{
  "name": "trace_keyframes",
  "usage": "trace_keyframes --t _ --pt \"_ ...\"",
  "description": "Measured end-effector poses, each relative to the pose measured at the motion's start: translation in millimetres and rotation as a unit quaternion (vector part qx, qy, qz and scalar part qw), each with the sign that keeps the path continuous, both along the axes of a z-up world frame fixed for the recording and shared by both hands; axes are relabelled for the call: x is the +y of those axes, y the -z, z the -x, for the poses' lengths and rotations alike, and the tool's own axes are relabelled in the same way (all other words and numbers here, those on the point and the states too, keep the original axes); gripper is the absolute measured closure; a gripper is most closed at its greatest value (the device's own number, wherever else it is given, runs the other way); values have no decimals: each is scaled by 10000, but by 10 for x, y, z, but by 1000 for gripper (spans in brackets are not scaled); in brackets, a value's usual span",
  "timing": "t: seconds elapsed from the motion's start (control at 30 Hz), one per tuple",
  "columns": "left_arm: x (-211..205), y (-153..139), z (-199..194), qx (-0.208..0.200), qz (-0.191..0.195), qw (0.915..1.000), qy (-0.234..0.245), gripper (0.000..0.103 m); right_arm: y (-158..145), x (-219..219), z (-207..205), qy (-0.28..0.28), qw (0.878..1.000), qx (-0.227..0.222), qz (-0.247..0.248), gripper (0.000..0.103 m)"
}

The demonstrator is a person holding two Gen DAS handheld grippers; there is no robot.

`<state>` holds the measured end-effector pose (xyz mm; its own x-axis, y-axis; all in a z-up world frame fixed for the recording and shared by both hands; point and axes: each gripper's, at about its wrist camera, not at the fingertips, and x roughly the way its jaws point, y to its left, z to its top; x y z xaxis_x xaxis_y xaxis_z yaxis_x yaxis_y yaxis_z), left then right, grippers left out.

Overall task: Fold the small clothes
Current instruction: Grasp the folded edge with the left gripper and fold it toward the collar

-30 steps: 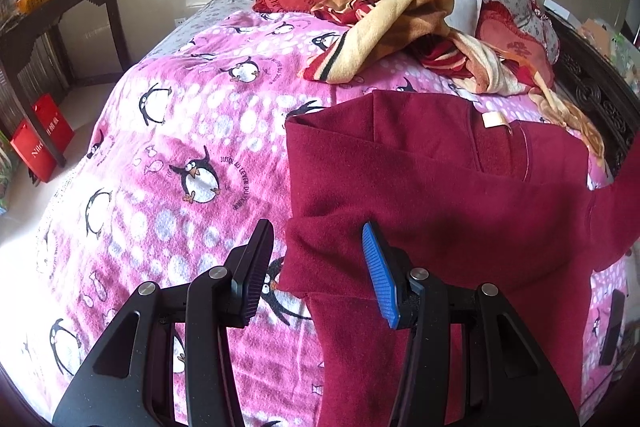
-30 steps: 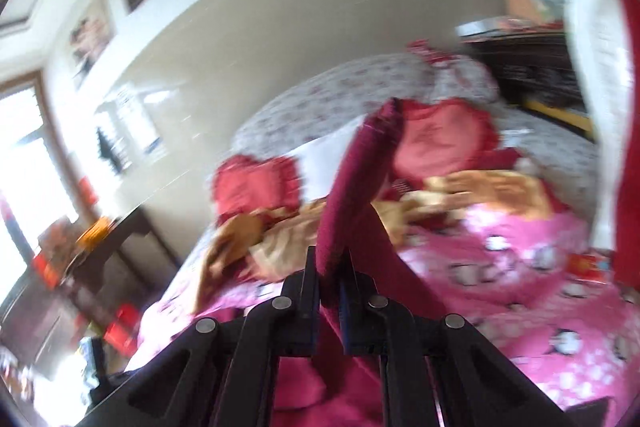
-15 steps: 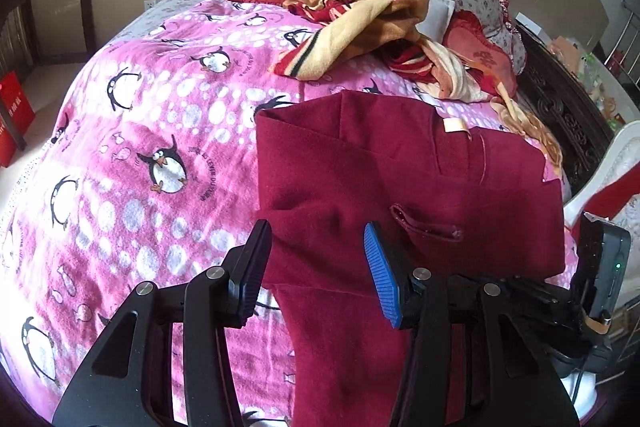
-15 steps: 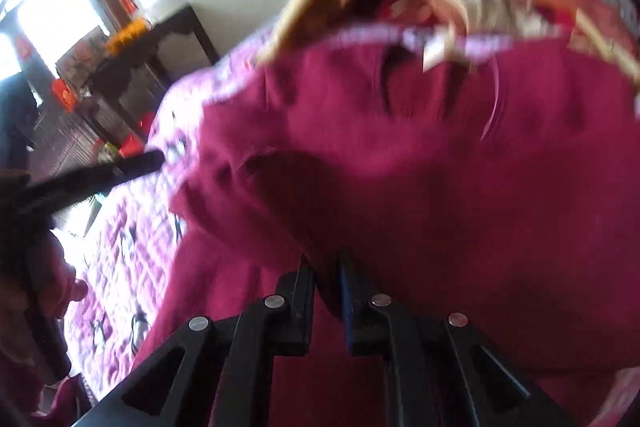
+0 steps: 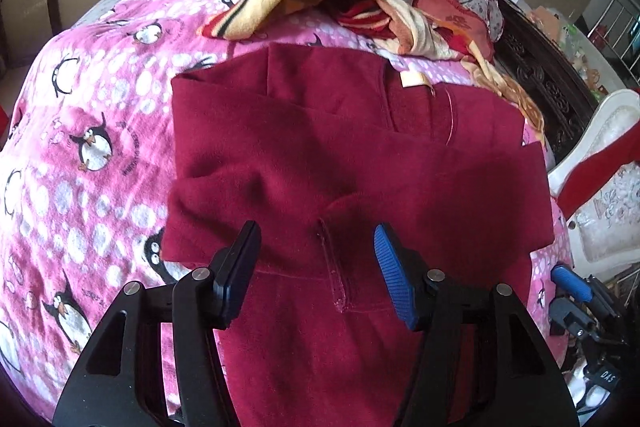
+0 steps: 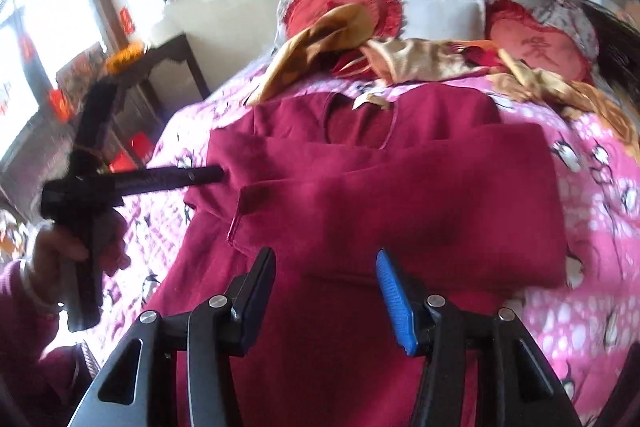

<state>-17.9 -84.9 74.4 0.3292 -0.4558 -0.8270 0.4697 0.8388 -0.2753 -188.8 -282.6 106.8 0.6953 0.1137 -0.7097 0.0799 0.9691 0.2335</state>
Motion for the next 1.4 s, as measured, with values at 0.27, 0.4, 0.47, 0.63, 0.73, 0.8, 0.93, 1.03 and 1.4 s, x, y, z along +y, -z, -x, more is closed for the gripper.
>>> trace_keyframes --t 0.27,0.4,0.47,0.63,0.73,0.8,0.93,1.03,1.4 --pt "-375 377 -18 156 -483 9983 276 69 102 -335 511 911 9947 90 -460 53" --pt "-207 234 -53 411 -2 9987 290 95 9 -439 631 1138 9917 -37 -593 53" --pt "-101 51 -39 305 229 9985 396 96 -37 -468 621 1197 9913 -44 -544 53" --pt "263 -466 -189 -254 442 9984 230 96 -111 -554 493 1248 9891 -236 -746 53" --pt "488 -516 -357 -488 138 9986 -130 96 -114 -615 342 1251 9879 -263 -874 53" --pt "579 -365 -483 -260 -13 9992 -303 96 -104 -673 179 1244 9893 -200 -734 53" --pt "653 -41 -555 201 -140 9983 -522 96 -71 -863 -164 1368 9905 -10 -163 53" --pt "658 -34 -491 159 -100 9983 -561 96 24 -1084 -434 1452 9891 183 148 45" --pt "348 140 -642 130 -338 9976 -595 89 316 -1448 -658 1062 9929 350 -400 89"
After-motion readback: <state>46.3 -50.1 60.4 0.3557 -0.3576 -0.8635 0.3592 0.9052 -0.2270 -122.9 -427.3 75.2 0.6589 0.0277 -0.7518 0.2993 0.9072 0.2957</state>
